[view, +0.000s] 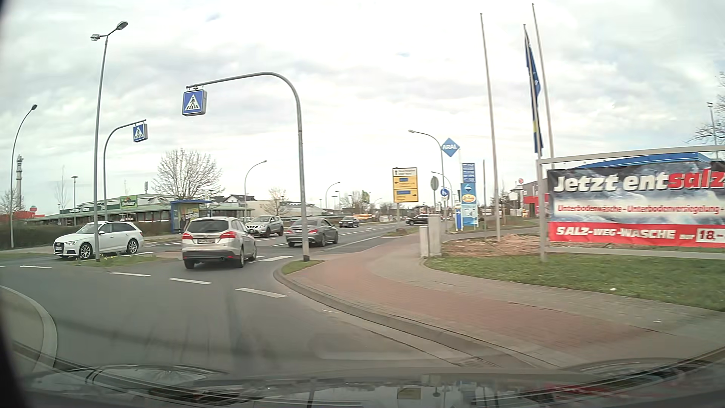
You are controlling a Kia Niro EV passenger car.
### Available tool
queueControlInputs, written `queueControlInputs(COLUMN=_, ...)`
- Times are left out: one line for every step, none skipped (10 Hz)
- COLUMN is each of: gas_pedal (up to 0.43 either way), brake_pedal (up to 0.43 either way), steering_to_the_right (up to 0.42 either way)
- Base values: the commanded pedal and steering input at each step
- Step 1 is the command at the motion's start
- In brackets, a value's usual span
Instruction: Follow the waypoints while adhering to traffic rules and regulations
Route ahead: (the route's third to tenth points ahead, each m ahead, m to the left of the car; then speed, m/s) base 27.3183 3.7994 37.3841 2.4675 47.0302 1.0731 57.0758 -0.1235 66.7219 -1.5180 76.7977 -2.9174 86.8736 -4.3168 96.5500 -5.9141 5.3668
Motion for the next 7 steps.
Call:
queueControlInputs(gas_pedal=0.098, brake_pedal=0.0, steering_to_the_right=-0.367)
queueControlInputs(gas_pedal=0.098, brake_pedal=0.0, steering_to_the_right=-0.363)
queueControlInputs(gas_pedal=0.098, brake_pedal=0.0, steering_to_the_right=-0.359)
queueControlInputs(gas_pedal=0.098, brake_pedal=0.0, steering_to_the_right=-0.353)
queueControlInputs(gas_pedal=0.098, brake_pedal=0.0, steering_to_the_right=-0.341)
queueControlInputs(gas_pedal=0.098, brake_pedal=0.0, steering_to_the_right=-0.323)
queueControlInputs(gas_pedal=0.098, brake_pedal=0.0, steering_to_the_right=-0.288)
